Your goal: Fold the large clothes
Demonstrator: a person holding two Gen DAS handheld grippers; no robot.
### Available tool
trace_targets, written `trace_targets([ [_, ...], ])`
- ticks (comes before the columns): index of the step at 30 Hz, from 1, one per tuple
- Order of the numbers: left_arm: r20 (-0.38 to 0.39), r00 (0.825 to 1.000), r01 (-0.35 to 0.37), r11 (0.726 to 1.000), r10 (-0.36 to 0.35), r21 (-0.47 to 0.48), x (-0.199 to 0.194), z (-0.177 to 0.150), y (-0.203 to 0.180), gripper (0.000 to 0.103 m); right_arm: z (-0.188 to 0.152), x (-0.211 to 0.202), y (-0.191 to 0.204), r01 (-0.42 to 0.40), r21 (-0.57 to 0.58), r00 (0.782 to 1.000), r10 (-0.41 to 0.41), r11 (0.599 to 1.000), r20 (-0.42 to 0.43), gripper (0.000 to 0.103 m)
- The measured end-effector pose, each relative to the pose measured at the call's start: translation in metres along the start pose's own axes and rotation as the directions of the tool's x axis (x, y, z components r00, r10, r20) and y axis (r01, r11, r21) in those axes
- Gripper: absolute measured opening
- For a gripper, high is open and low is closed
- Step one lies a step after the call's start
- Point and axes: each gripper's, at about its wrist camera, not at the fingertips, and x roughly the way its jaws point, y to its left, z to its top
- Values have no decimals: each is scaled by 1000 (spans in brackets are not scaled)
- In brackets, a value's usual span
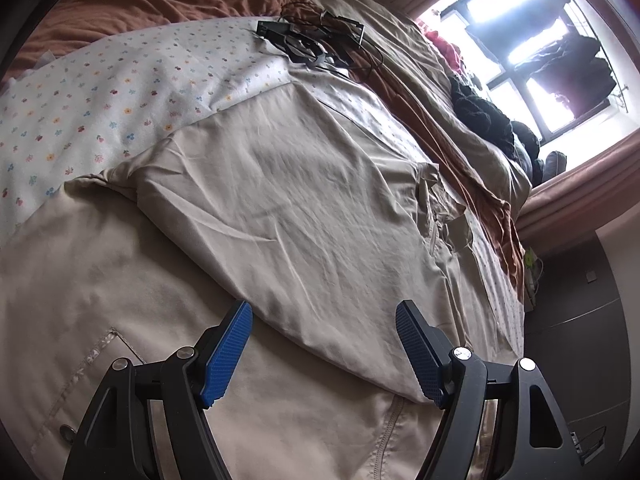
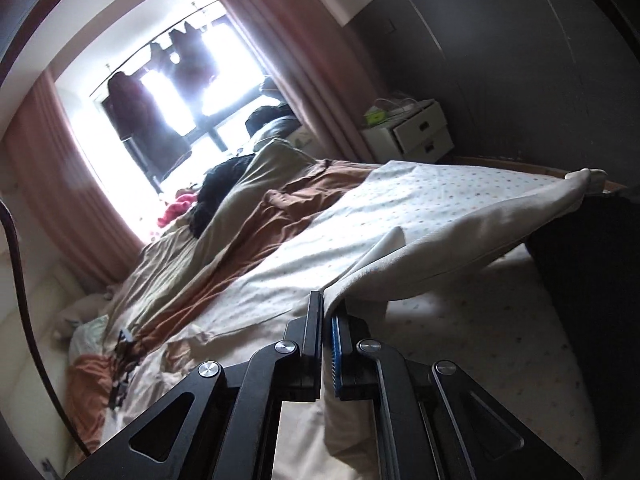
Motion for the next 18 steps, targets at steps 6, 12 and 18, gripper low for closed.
trace_targets([
  [6, 12, 1000, 13, 1000, -12, -9, -5, 3, 0, 75, -37, 38, 62, -145, -115, 979, 126, 983, -158, 5],
  [12, 11, 999, 30, 999, -30, -28, -9, 5, 4, 75, -102, 84, 109, -193, -246, 902, 73, 950, -425, 6],
  [18, 26, 998, 51, 998, -49, -44, -18, 12, 8, 75, -124, 82, 98, -159, -201, 859, 35, 967, -512, 45],
])
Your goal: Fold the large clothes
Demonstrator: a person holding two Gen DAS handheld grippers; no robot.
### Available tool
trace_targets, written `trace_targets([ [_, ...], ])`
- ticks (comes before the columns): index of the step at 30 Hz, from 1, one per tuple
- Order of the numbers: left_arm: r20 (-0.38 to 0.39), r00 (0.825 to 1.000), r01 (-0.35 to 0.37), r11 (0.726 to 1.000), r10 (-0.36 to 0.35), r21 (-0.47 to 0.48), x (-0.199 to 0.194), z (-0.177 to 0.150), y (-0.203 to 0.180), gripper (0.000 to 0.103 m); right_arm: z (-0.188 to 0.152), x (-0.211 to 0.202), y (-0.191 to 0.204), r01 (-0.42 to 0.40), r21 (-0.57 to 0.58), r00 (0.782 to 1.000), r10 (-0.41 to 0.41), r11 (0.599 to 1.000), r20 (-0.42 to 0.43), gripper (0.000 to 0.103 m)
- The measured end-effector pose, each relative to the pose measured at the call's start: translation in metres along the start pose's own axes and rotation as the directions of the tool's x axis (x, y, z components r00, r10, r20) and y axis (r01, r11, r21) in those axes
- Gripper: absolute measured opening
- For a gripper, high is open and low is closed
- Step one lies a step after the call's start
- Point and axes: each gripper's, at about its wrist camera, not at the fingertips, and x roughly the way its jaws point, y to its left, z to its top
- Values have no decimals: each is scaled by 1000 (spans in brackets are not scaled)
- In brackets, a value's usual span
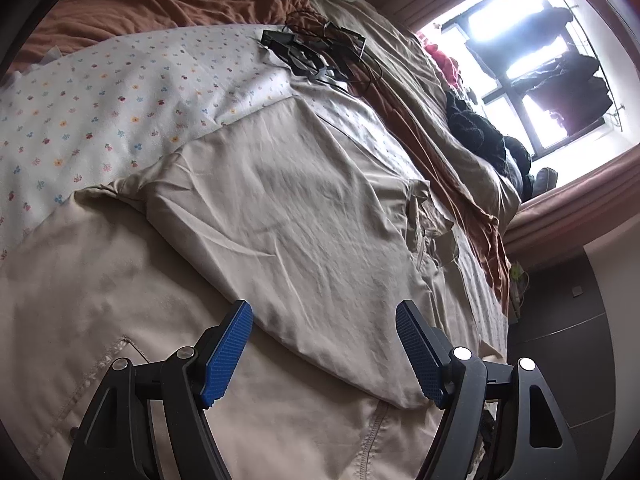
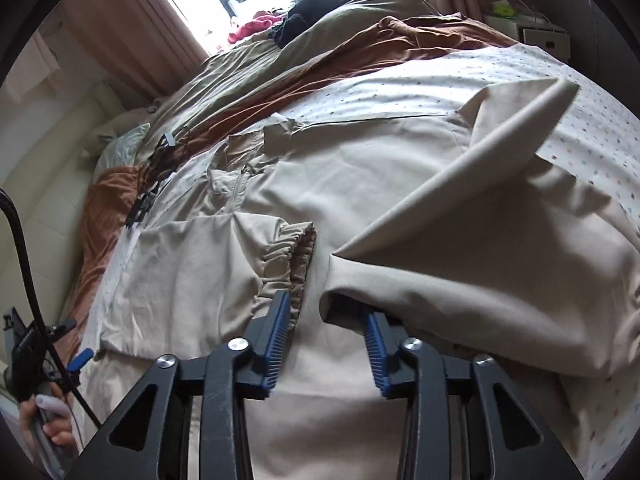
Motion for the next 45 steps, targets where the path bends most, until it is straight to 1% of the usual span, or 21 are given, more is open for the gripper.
trace_targets([
  [2, 7, 1000, 4, 1000, -4, -8, -3, 2, 1, 75, 1, -18, -9, -18, 58, 999, 15, 998, 42, 58],
  [3, 9, 1000, 7, 1000, -7, -12, -5, 3, 2, 75, 1, -28, -15, -21, 90, 997, 14, 996, 74, 68],
  [4, 10, 1000, 10, 1000, -9, -14, -6, 3, 2, 75, 2, -36, -20, -12, 116, 995, 0, 993, 103, 71],
  [7, 13, 1000, 16, 1000, -16, -11, -9, 3, 2, 75, -4, -65, -46, 18, 195, 984, -52, 981, 170, 71],
  [9, 14, 1000, 20, 1000, -20, -6, -11, 3, 1, 75, -12, -80, -69, 42, 273, 976, -98, 961, 193, 71],
  [13, 16, 1000, 27, 1000, -27, -9, -14, 3, 1, 75, -37, -94, -129, 84, 464, 967, -184, 882, 174, 71],
  [18, 11, 999, 32, 999, -32, -11, -14, 2, 1, 75, -60, -91, -178, 51, 626, 968, -191, 778, 159, 71],
  [20, 10, 999, 30, 999, -30, -12, -13, 2, 1, 75, -61, -86, -186, 32, 642, 971, -176, 766, 162, 71],
  [24, 7, 1000, 24, 1000, -24, -14, -12, 2, 2, 75, -60, -72, -193, 39, 650, 976, -169, 759, 139, 71],
  [26, 7, 1000, 25, 999, -25, -21, -12, 2, 3, 75, -60, -65, -198, 34, 662, 975, -170, 749, 141, 70],
  [27, 8, 1000, 27, 999, -27, -25, -12, 3, 3, 75, -58, -64, -201, 30, 663, 972, -177, 748, 155, 64],
  [28, 9, 1000, 29, 999, -29, -28, -12, 4, 4, 75, -57, -64, -204, 43, 659, 968, -193, 751, 158, 52],
  [29, 10, 999, 30, 999, -30, -29, -12, 4, 4, 75, -54, -63, -207, 59, 652, 965, -209, 756, 156, 43],
  [30, 12, 999, 31, 999, -30, -29, -13, 5, 5, 75, -52, -61, -210, 45, 645, 966, -198, 763, 167, 23],
  [31, 15, 999, 31, 999, -31, -27, -14, 5, 5, 75, -51, -60, -213, 23, 645, 969, -175, 764, 173, 12],
  [33, 19, 999, 36, 999, -35, -23, -17, 5, 5, 75, -52, -68, -213, 4, 648, 964, -174, 762, 199, 11],
  [35, 25, 999, 41, 999, -41, -25, -21, 7, 5, 75, -44, -84, -199, 15, 615, 948, -206, 788, 241, 9],
  [37, 37, 998, 53, 998, -52, -28, -26, 11, 6, 75, -31, -100, -177, 35, 560, 928, -235, 828, 289, 9],
  [39, 54, 997, 60, 998, -58, -25, -33, 14, 7, 75, -15, -114, -150, 21, 497, 914, -218, 868, 342, 8],
  [41, 70, 996, 48, 999, -47, -19, -37, 16, 8, 75, 2, -124, -117, 24, 418, 903, -199, 908, 380, 8],
  [45, 67, 997, 38, 999, -36, -28, -41, 21, 13, 75, 33, -137, -48, 21, 257, 892, -134, 966, 431, 8],
])
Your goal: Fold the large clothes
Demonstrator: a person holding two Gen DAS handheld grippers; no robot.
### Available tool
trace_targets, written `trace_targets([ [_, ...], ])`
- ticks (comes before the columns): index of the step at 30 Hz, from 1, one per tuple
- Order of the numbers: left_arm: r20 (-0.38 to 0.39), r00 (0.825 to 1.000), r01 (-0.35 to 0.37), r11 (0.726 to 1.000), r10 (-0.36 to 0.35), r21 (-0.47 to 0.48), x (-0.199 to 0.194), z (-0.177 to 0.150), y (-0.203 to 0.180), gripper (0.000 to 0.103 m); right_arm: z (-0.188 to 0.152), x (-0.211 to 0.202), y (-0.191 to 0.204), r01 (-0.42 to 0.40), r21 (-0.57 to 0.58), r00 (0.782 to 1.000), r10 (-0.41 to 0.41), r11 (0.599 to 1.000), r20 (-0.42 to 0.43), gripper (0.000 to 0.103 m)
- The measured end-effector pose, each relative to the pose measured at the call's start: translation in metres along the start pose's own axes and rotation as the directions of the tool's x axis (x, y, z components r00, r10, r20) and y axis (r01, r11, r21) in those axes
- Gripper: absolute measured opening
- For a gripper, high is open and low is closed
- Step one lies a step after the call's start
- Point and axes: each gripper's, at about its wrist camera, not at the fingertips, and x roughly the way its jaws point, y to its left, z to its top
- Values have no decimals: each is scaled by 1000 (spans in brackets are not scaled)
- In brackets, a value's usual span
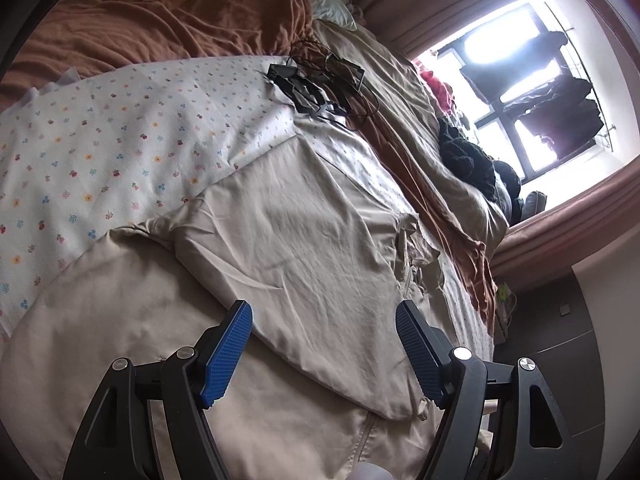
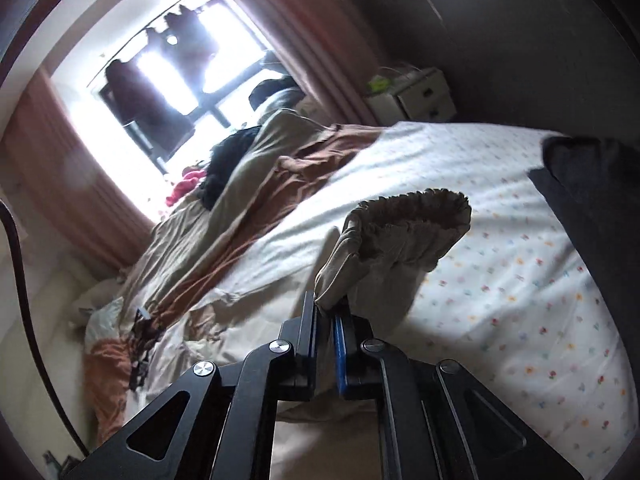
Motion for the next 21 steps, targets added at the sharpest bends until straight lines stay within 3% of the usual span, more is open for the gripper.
trace_targets([
  [9, 28, 999, -30, 999, 29, 19, -11, 9, 5, 75, -4, 5, 136, -166, -202, 986, 165, 965, -24, 7],
  [16, 16, 1000, -11, 1000, 11, -23, -12, 18, 19, 75, -35, 30, 204, -267, -273, 963, 249, 924, -100, 7],
  [21, 42, 999, -24, 999, 26, -48, -20, 26, 30, 75, -68, 47, 237, -351, -306, 934, 307, 885, -183, 7],
])
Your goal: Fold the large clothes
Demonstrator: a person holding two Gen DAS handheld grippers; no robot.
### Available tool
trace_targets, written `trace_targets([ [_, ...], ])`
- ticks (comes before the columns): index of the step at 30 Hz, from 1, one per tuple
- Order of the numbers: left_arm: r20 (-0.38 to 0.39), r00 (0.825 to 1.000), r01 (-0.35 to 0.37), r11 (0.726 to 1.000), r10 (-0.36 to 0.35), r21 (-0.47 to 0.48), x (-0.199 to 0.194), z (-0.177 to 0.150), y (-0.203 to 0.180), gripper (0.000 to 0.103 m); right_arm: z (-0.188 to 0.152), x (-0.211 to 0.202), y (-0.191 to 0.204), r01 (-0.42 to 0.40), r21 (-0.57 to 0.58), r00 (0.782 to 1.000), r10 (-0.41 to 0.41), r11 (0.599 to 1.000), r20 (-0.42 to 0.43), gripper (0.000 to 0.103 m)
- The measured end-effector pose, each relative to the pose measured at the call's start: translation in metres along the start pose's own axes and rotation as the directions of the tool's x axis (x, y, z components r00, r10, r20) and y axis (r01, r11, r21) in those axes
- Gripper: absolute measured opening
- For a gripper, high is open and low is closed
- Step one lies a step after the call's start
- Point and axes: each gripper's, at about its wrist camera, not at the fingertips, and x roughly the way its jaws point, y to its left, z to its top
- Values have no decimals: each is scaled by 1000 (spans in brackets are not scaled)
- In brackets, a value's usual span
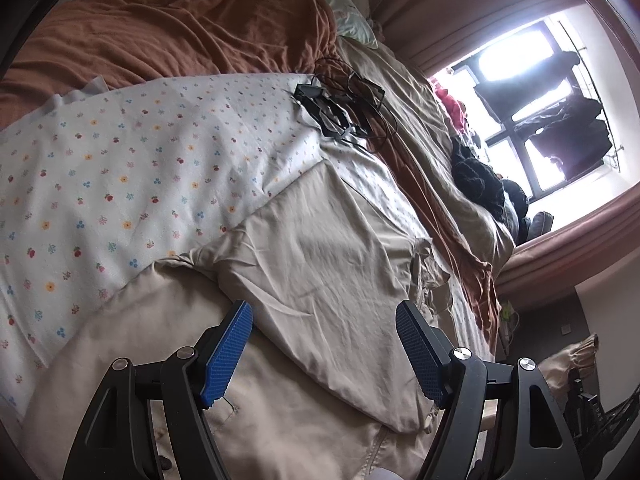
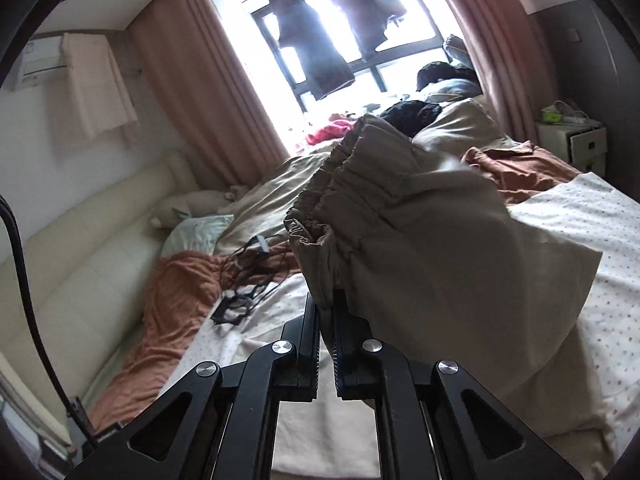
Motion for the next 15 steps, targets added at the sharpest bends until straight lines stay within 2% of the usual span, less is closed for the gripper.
trace_targets([
  [5, 36, 999, -37, 999, 38, -30, -6, 7, 12, 75, -39, 42, 17, -49, -10, 994, 48, 999, -94, 6],
  [11, 35, 998, -41, 998, 42, -52, -5, 12, 21, 75, -90, 93, 23, -62, 3, 968, 61, 998, -243, 6],
  [14, 32, 999, -38, 998, 40, -59, -4, 13, 24, 75, -110, 113, 22, -70, 22, 935, 73, 997, -346, 11],
  [15, 31, 999, -38, 998, 40, -58, -4, 13, 24, 75, -115, 117, 23, -87, 31, 919, 92, 996, -384, 25],
])
